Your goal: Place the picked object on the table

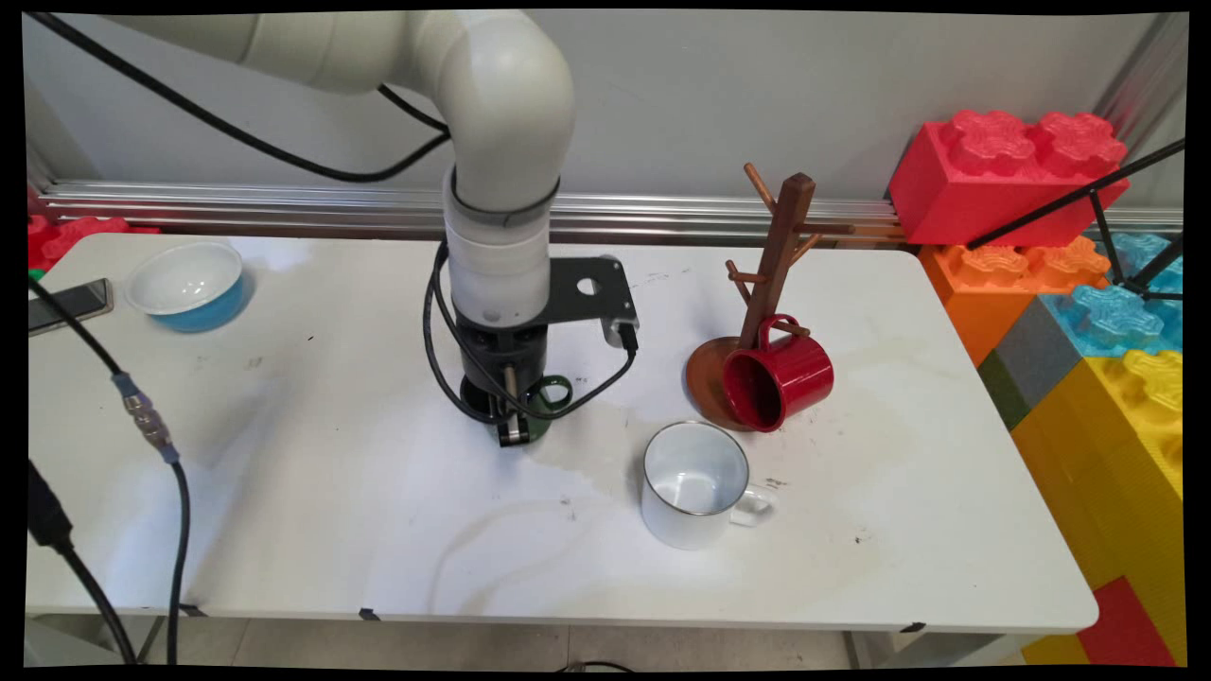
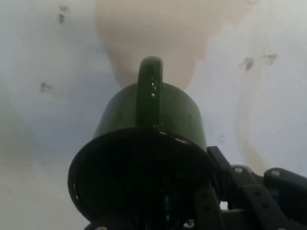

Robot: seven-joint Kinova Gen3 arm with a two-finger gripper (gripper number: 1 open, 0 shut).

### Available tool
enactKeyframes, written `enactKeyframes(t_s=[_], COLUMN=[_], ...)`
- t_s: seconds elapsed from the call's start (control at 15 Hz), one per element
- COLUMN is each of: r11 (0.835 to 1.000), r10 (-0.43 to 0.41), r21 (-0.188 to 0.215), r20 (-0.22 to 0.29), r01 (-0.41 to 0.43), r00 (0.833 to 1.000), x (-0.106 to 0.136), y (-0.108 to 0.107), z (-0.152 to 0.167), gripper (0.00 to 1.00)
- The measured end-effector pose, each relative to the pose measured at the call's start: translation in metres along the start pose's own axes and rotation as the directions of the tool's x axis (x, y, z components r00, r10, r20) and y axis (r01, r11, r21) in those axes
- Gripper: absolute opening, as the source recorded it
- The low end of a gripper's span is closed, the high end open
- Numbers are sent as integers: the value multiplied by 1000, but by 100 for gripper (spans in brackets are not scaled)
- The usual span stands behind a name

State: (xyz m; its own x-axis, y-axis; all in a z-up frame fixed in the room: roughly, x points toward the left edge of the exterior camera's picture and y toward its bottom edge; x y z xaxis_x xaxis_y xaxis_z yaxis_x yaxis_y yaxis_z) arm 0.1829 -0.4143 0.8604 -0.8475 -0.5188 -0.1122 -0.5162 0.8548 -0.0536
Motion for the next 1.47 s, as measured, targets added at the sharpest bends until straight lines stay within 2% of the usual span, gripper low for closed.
enactKeyframes(t_s=[0.8, 1.33, 1.4, 1.47], r11=[998, 998, 998, 998], r10=[11, 11, 11, 10], r21=[-55, -68, -68, -69], r20=[32, 39, 39, 38], r01=[-9, -9, -8, -7], r00=[999, 999, 999, 999], x=[11, 13, 13, 13], y=[11, 16, 16, 16], z=[32, 42, 42, 43], gripper=[0, 0, 100, 100])
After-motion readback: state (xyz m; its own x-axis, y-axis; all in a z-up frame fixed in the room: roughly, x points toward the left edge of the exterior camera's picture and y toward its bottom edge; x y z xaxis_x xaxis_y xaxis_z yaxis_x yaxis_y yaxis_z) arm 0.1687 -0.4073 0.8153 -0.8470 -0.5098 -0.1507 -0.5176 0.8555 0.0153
